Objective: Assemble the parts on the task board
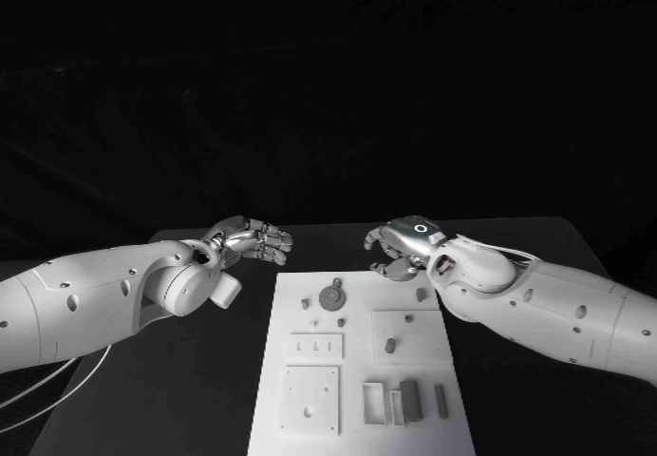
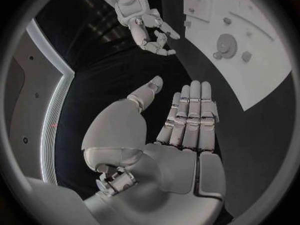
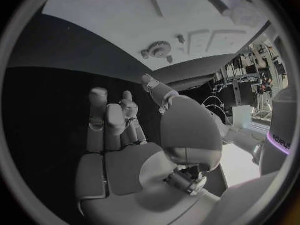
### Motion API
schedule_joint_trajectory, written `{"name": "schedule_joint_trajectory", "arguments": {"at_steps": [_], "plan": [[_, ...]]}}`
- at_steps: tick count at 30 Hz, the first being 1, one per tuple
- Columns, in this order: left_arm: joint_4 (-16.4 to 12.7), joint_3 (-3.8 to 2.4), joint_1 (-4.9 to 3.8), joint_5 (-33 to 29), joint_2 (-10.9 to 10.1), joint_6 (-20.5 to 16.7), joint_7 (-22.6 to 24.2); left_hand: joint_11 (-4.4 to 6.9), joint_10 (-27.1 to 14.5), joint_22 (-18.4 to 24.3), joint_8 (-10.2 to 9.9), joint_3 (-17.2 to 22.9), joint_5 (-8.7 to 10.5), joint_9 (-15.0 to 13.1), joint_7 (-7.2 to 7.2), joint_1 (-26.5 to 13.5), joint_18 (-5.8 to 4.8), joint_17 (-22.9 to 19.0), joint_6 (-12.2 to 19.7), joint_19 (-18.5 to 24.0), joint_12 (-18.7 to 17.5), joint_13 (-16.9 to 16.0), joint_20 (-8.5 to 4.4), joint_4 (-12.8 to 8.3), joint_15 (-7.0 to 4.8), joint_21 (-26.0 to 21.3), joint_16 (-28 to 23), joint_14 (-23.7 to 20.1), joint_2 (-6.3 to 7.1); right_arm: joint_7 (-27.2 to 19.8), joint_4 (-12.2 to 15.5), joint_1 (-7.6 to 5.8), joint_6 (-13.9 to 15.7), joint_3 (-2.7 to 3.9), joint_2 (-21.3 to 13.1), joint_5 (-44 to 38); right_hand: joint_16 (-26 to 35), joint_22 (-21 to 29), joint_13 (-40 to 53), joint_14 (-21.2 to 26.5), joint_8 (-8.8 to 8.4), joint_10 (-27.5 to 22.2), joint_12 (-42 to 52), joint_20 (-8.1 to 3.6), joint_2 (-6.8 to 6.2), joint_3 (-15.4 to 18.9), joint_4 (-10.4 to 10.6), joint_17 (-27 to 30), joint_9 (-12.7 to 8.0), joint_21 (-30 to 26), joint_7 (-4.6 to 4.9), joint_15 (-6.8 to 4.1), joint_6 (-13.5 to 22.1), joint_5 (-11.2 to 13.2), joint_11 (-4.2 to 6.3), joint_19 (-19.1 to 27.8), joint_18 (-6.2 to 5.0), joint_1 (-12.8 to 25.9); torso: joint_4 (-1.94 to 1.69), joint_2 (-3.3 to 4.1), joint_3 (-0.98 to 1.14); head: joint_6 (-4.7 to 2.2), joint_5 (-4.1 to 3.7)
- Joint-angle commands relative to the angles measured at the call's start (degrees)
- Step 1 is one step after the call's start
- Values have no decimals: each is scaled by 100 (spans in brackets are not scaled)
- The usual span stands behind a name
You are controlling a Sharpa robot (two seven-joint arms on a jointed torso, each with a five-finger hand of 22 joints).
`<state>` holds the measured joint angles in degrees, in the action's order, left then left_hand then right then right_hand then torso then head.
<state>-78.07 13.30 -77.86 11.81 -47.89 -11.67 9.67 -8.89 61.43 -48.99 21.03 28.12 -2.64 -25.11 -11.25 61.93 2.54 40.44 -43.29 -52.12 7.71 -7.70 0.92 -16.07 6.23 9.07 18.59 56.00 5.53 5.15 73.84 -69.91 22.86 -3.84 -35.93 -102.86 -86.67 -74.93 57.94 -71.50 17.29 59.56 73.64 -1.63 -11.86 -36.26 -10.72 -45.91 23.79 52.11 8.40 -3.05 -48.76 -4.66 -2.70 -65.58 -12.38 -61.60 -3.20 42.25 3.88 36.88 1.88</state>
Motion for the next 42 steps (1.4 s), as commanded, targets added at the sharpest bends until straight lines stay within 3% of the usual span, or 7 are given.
{"name": "schedule_joint_trajectory", "arguments": {"at_steps": [1,8,15,21,28,38,42], "plan": [[71,-3,-8,-17,7,38,118,-13,22,-8,-20,-31,-18,-6,-60,-32,27,10,35,-6,-34,-5,-29,0,8,-33,-30,23,24,-1095,11,-21,17,-8,-278,1026,133,-83,-118,147,-7,-121,-169,50,69,9,-147,56,-8,-107,72,4,4,9,-8,169,-229,-102,85,-54,27,-37,13],[221,15,-5,-16,25,60,154,-13,22,-9,-21,-29,-18,-7,-60,-25,28,12,35,-7,-36,-5,-30,-4,8,-34,-31,25,25,-1646,-233,-41,-245,2,-748,1732,337,-86,-543,350,-25,-259,-619,193,178,68,-453,164,-20,-243,97,-1,51,7,-24,406,-235,-200,210,-124,90,-46,37],[260,20,-3,-14,40,112,168,-13,23,-9,-21,-26,-18,-8,-58,-17,29,14,33,-9,-37,-6,-30,-6,7,-35,-33,27,21,-1855,-535,-37,-378,-9,-967,2038,346,-89,-647,388,-22,-248,-647,251,113,119,-478,174,-25,-268,70,-17,49,5,-1,430,-260,-153,266,-155,141,-58,23],[278,22,0,-7,41,118,165,-13,25,-10,-20,-25,-18,-10,-56,-14,28,16,31,-10,-38,-7,-30,-6,7,-35,-35,28,19,-1908,-808,71,-449,-48,-926,2038,337,-94,-671,399,-16,-246,-632,269,81,134,-474,173,-24,-271,39,-38,43,5,27,432,-262,-141,279,-155,162,-48,-7],[294,24,7,1,53,148,162,-13,27,-11,-20,-25,-18,-11,-55,-12,28,18,29,-11,-39,-7,-29,-6,7,-37,-36,29,17,-1962,-1075,273,-485,-68,-787,2039,314,-100,-699,413,-62,-249,-595,279,49,138,-480,166,-48,-271,1,-74,141,2,64,430,-262,-159,250,-139,148,-2,-15],[297,24,17,19,63,164,159,-13,28,-11,-21,-26,-18,-13,-54,-12,27,20,29,-11,-41,-8,-29,-6,8,-38,-39,29,16,-2003,-1327,517,-550,-73,-559,2088,291,-103,-736,433,-126,-276,-558,284,3,145,-432,164,-82,-272,-1,-88,292,3,69,427,-262,-136,235,-121,189,44,-14],[295,24,17,20,61,168,153,-13,28,-12,-21,-26,-18,-13,-54,-13,27,21,30,-11,-42,-8,-28,-5,8,-39,-40,30,16,-2011,-1413,558,-580,-73,-483,2102,286,-104,-741,438,-131,-284,-548,285,0,147,-417,163,-85,-272,4,-84,309,3,64,427,-262,-126,235,-119,178,64,-5]]}}
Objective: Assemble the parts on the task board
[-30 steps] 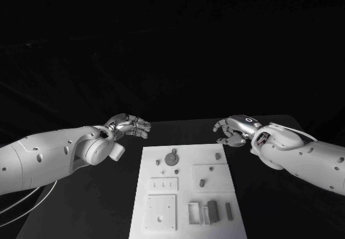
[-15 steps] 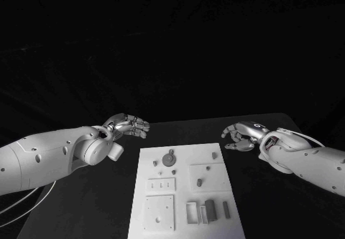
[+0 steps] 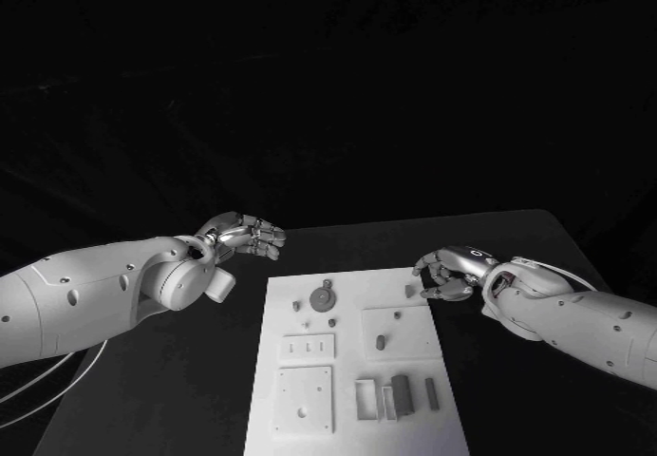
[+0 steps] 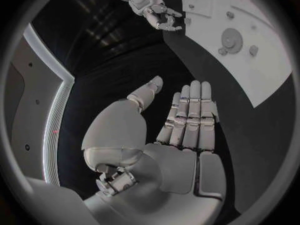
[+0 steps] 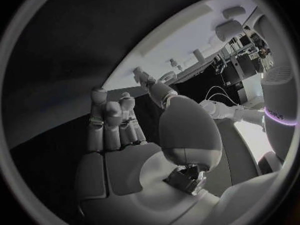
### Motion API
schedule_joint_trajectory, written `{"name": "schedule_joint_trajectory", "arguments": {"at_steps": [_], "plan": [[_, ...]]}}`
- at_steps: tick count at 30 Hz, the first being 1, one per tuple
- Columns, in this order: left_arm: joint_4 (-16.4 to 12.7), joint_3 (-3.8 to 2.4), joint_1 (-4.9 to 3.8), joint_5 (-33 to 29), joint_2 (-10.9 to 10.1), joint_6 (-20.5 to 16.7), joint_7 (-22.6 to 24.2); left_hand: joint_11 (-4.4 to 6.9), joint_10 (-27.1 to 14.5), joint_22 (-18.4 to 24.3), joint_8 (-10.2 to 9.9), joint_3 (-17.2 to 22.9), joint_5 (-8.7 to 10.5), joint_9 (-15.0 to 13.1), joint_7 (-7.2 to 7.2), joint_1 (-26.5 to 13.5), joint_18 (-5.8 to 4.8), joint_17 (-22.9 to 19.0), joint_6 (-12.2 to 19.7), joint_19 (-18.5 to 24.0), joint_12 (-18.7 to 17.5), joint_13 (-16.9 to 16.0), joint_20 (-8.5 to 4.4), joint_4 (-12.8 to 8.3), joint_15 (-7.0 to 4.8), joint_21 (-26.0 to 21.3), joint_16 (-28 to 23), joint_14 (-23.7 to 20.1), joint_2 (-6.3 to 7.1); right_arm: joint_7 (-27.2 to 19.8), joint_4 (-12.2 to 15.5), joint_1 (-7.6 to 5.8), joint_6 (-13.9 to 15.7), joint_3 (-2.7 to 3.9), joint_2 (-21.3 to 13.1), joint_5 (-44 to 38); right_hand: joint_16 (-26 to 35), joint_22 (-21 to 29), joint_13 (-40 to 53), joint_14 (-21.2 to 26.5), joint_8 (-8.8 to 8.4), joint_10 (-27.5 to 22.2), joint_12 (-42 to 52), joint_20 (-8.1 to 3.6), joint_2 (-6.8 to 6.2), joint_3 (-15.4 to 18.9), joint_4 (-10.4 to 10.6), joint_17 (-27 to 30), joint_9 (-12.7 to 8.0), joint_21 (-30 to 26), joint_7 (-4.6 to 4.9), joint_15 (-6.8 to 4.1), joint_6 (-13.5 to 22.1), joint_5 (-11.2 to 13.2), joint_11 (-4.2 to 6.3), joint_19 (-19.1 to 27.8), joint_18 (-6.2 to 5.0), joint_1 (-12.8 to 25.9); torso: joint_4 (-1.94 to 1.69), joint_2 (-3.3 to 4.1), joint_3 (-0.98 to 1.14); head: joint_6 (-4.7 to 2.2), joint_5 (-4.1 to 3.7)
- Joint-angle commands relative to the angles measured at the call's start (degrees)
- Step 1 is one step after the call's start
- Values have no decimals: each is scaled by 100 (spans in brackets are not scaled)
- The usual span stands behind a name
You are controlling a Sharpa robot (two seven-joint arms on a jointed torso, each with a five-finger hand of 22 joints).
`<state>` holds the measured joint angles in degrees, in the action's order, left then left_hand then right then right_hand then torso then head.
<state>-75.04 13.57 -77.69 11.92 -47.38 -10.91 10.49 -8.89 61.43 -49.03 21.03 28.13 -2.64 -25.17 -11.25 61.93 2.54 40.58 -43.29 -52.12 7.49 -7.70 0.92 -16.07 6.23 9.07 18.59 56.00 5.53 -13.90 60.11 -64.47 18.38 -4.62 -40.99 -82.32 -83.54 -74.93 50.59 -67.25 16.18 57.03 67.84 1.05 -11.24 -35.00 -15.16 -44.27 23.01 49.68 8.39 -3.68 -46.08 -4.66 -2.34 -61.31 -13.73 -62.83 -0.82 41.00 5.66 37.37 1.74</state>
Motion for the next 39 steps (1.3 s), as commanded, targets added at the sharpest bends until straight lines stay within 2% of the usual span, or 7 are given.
{"name": "schedule_joint_trajectory", "arguments": {"at_steps": [1,5,11,18,25,31,39], "plan": [[-7,-3,0,10,10,92,71,-13,28,-7,-22,-27,-18,-7,-54,-13,27,8,30,-11,-21,-8,-28,-5,8,-39,-41,30,16,-107,-69,22,-147,5,41,49,-28,-104,-7,14,-21,-33,35,17,-61,22,31,-2,-8,-30,6,-19,46,3,27,-1,-127,-1,-1,6,-6,19,10],[-17,-3,0,14,0,89,67,-13,28,-8,-23,-27,-18,-8,-54,-13,27,9,30,-11,-22,-8,-28,-5,8,-40,-42,30,16,-118,-78,67,-147,5,66,-21,-32,-105,-9,16,-22,-37,41,17,-60,23,38,-3,-8,-30,10,-17,52,4,24,-1,-127,3,2,4,-12,31,18],[-35,-4,-1,24,-19,86,61,-14,29,-8,-24,-29,-18,-8,-56,-14,27,11,31,-12,-24,-8,-28,-4,8,-41,-44,31,16,-123,-125,127,-141,5,128,-28,-42,-107,-10,19,-17,-43,58,15,-44,19,44,-6,-7,-27,19,-11,51,2,16,-3,-127,-5,10,7,-9,46,32],[-56,-5,-2,29,-31,85,58,-14,29,-9,-25,-30,-18,-9,-56,-15,26,13,31,-12,-26,-9,-28,-3,8,-43,-46,31,16,-113,-191,153,-128,4,197,-28,-63,-110,-10,20,5,-51,93,12,-11,24,58,-13,1,-20,34,1,27,4,2,-8,-127,-2,3,9,-21,43,35],[-84,-7,-3,36,-41,82,55,-14,31,-9,-25,-30,-18,-11,-56,-16,26,15,30,-13,-27,-9,-28,-2,8,-44,-48,32,15,-105,-264,158,-108,4,273,-29,-80,-113,-12,19,19,-59,123,10,38,30,79,-18,4,-11,40,8,14,5,-5,-16,-127,10,0,6,-19,67,50],[-98,-8,-4,38,-48,81,51,-14,32,-10,-25,-31,-18,-12,-56,-17,26,17,29,-14,-28,-10,-28,0,8,-45,-50,33,15,-140,-354,160,-91,4,311,150,-100,-114,-23,22,43,-74,162,8,115,46,127,-22,10,-2,50,16,-14,5,-14,-21,-127,54,4,4,-18,86,59],[-134,-9,-5,44,-49,79,43,-13,33,-11,-25,-32,-18,-13,-57,-19,26,19,28,-15,-29,-10,-28,2,8,-46,-52,34,14,-170,-430,161,-155,4,373,163,-136,-119,-45,18,118,-89,230,-9,317,61,104,-27,36,23,62,28,-136,4,-25,-26,-127,37,1,4,-16,103,68]]}}
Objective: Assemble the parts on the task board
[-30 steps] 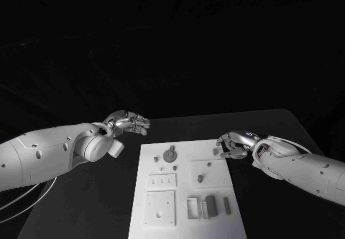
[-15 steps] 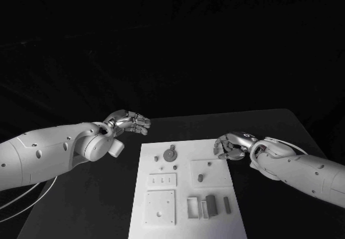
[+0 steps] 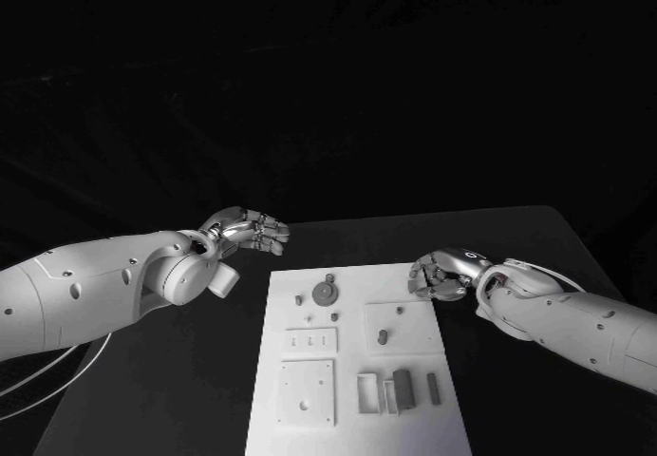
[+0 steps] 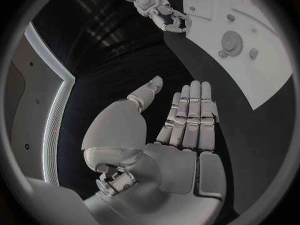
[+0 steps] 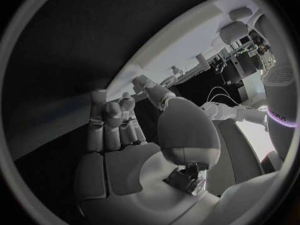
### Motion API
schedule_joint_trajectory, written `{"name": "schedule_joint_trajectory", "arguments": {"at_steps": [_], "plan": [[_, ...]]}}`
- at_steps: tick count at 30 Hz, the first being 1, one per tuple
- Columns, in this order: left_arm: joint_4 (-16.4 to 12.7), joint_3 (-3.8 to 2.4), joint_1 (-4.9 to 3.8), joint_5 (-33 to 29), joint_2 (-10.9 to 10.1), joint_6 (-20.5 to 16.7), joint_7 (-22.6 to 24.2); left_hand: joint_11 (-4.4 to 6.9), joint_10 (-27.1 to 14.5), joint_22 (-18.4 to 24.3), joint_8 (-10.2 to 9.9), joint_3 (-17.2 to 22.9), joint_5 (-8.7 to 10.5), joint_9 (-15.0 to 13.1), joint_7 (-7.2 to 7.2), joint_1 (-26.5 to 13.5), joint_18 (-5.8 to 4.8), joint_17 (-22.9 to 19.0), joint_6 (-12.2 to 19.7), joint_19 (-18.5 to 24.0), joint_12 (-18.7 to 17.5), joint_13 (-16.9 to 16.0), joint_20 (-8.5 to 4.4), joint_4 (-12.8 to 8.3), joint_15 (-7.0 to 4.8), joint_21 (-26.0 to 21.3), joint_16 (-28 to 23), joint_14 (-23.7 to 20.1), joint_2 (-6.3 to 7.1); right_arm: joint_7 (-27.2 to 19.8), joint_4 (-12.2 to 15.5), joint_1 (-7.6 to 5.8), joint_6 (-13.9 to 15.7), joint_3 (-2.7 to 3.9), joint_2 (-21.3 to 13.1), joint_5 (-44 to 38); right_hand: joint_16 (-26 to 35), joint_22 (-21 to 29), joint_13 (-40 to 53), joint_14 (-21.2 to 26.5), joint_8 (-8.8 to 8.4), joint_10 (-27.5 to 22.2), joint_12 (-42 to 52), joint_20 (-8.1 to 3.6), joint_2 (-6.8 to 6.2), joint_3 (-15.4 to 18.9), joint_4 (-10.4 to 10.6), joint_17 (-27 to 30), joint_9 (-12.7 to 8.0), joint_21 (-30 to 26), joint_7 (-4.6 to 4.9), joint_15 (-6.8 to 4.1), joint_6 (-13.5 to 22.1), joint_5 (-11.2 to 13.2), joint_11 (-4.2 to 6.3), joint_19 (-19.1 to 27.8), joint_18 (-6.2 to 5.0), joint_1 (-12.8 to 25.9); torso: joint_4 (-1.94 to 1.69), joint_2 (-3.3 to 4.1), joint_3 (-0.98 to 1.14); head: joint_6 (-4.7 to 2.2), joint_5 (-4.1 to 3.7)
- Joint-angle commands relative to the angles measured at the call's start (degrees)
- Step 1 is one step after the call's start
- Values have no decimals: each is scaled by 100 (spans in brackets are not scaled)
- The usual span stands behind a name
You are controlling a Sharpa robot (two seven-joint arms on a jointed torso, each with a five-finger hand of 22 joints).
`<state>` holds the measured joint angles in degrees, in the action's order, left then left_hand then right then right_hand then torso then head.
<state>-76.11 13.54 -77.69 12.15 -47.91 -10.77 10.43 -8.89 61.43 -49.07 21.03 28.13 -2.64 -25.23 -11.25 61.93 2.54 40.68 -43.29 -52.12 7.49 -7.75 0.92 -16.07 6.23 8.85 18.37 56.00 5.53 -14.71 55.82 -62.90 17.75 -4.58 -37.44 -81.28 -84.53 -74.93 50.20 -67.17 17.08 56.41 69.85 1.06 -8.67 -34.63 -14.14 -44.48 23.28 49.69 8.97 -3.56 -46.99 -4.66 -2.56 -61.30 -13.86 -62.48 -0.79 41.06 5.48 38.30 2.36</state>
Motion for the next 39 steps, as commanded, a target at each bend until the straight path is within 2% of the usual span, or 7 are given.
{"name": "schedule_joint_trajectory", "arguments": {"at_steps": [1,6,29,39], "plan": [[-30,-6,-5,21,3,65,48,-13,34,-7,-26,-33,-18,-8,-57,-20,27,9,28,-15,-30,-5,-28,2,9,-24,-30,34,14,-93,-1,7,-98,-1,24,59,-42,-119,-9,11,45,-29,40,-10,93,27,0,-7,15,26,3,16,-75,4,-3,-25,-114,5,1,-5,2,14,8],[-63,-6,-5,21,3,51,44,-13,34,-7,-26,-33,-18,-8,-58,-22,26,10,28,-16,-31,-6,-28,4,9,-25,-31,34,14,-96,-1,9,-133,-1,37,59,-59,-120,-23,14,106,-38,76,-11,177,39,-17,-8,38,39,8,20,-193,3,-8,-19,-114,15,7,-7,5,24,16],[-85,-10,-5,24,4,54,37,-14,33,-9,-32,-33,-18,-11,-60,-16,27,17,32,-18,-38,-6,-29,1,8,-29,-38,37,17,-67,9,17,-134,-24,72,58,-80,-121,-38,21,111,-50,109,-12,152,64,-62,-13,38,55,10,22,-219,3,-10,-13,-114,24,9,-10,6,41,37],[-91,-10,-5,25,2,56,36,-14,34,-10,-33,-33,-18,-12,-61,-15,27,20,33,-18,-41,-7,-29,1,8,-31,-41,38,16,-24,8,17,-78,-25,87,58,-97,-120,-48,23,140,-53,139,-11,214,56,-45,-16,49,66,4,21,-286,1,-6,-15,-114,42,11,-11,11,41,39]]}}
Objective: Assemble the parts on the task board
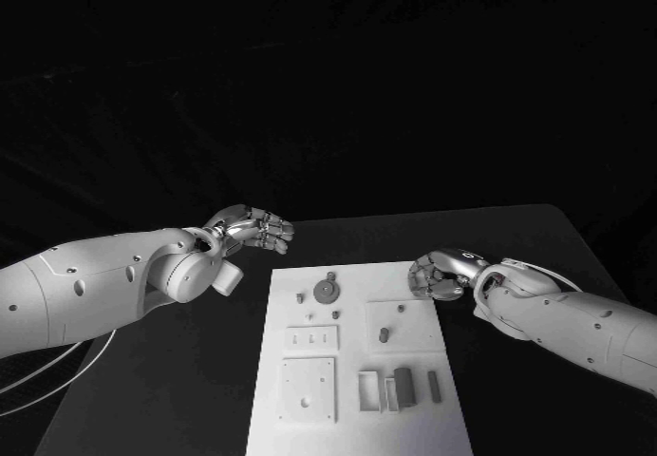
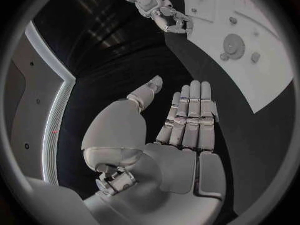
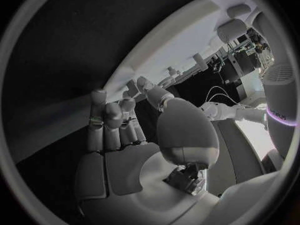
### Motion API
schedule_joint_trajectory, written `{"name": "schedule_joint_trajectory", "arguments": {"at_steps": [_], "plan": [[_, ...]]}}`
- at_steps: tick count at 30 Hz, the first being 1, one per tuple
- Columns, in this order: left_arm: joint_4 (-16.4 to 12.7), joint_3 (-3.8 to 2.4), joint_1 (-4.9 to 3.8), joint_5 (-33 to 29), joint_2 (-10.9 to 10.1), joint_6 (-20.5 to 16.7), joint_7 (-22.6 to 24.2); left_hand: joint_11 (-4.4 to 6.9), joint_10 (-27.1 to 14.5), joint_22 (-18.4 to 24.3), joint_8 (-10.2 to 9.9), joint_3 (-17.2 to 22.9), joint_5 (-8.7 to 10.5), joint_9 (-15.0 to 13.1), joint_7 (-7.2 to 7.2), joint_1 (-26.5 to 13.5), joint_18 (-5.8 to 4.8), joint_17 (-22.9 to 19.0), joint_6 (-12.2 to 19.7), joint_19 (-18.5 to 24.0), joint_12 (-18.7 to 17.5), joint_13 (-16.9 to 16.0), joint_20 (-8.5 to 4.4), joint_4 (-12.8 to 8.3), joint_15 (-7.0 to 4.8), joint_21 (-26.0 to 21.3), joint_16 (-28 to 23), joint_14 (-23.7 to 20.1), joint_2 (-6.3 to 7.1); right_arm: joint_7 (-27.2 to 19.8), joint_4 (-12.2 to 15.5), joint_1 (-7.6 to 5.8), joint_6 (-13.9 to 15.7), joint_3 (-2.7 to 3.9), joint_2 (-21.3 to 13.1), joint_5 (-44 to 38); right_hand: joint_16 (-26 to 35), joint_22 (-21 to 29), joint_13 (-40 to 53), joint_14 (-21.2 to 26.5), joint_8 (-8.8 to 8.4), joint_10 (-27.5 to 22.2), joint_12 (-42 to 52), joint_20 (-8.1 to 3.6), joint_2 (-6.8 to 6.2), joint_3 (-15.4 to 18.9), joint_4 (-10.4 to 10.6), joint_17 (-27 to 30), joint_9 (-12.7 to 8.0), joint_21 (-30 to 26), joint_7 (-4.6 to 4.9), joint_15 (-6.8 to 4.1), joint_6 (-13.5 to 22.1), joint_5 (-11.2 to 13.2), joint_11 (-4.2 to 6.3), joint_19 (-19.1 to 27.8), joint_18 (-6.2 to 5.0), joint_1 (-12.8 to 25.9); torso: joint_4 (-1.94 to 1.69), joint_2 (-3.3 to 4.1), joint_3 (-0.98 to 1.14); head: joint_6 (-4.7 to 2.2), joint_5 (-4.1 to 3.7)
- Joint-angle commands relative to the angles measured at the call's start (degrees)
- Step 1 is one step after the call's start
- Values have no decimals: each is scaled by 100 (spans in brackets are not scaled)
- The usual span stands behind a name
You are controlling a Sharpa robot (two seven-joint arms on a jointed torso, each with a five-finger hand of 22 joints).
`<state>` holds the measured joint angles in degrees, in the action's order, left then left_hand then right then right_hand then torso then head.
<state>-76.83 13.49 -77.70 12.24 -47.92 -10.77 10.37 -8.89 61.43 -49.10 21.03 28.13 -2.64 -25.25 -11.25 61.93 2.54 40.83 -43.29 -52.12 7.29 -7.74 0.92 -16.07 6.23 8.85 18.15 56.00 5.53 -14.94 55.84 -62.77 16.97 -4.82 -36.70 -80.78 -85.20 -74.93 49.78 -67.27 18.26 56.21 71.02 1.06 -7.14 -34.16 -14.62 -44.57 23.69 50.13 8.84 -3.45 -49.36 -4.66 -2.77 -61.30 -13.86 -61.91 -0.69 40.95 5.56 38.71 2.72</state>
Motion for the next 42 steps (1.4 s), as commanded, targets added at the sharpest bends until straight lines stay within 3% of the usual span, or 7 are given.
{"name": "schedule_joint_trajectory", "arguments": {"at_steps": [1,18,32,42], "plan": [[-19,-6,-4,16,3,55,42,-14,34,-7,-33,-33,-18,-10,-61,-15,27,6,32,-19,-21,-8,-29,1,7,-31,-19,38,16,5,6,3,10,-1,13,8,-31,-119,-6,34,24,-33,24,-10,63,10,5,-8,10,23,16,10,-55,1,16,-15,-114,-11,1,0,4,0,3],[-23,-6,-5,22,-3,55,37,-14,38,-8,-34,-33,-18,-13,-60,-13,27,11,30,-20,-24,-9,-29,1,7,-34,-24,40,16,76,23,3,83,-1,24,8,-60,-118,-18,16,64,-10,83,-19,92,18,56,-9,29,49,-17,-17,-151,1,47,-34,-114,54,1,0,3,10,7],[-33,-6,-5,32,-17,52,24,-13,41,-9,-33,-32,-18,-15,-59,-12,27,15,26,-22,-25,-11,-29,3,7,-36,-28,42,12,76,28,3,157,-2,25,7,-94,-119,-55,-16,156,35,132,-46,278,-13,48,-5,82,89,-97,-79,-359,1,121,-53,-114,54,1,1,4,26,11],[-29,-6,-6,36,-27,47,18,-11,48,-10,-31,-31,-18,-18,-58,-11,27,17,21,-23,-24,-13,-29,4,7,-37,-30,44,9,100,61,3,258,-2,22,1,-105,-119,-71,-30,200,57,144,-53,298,-6,45,-3,112,106,-134,-107,-455,2,155,-62,-114,81,2,0,8,28,13]]}}
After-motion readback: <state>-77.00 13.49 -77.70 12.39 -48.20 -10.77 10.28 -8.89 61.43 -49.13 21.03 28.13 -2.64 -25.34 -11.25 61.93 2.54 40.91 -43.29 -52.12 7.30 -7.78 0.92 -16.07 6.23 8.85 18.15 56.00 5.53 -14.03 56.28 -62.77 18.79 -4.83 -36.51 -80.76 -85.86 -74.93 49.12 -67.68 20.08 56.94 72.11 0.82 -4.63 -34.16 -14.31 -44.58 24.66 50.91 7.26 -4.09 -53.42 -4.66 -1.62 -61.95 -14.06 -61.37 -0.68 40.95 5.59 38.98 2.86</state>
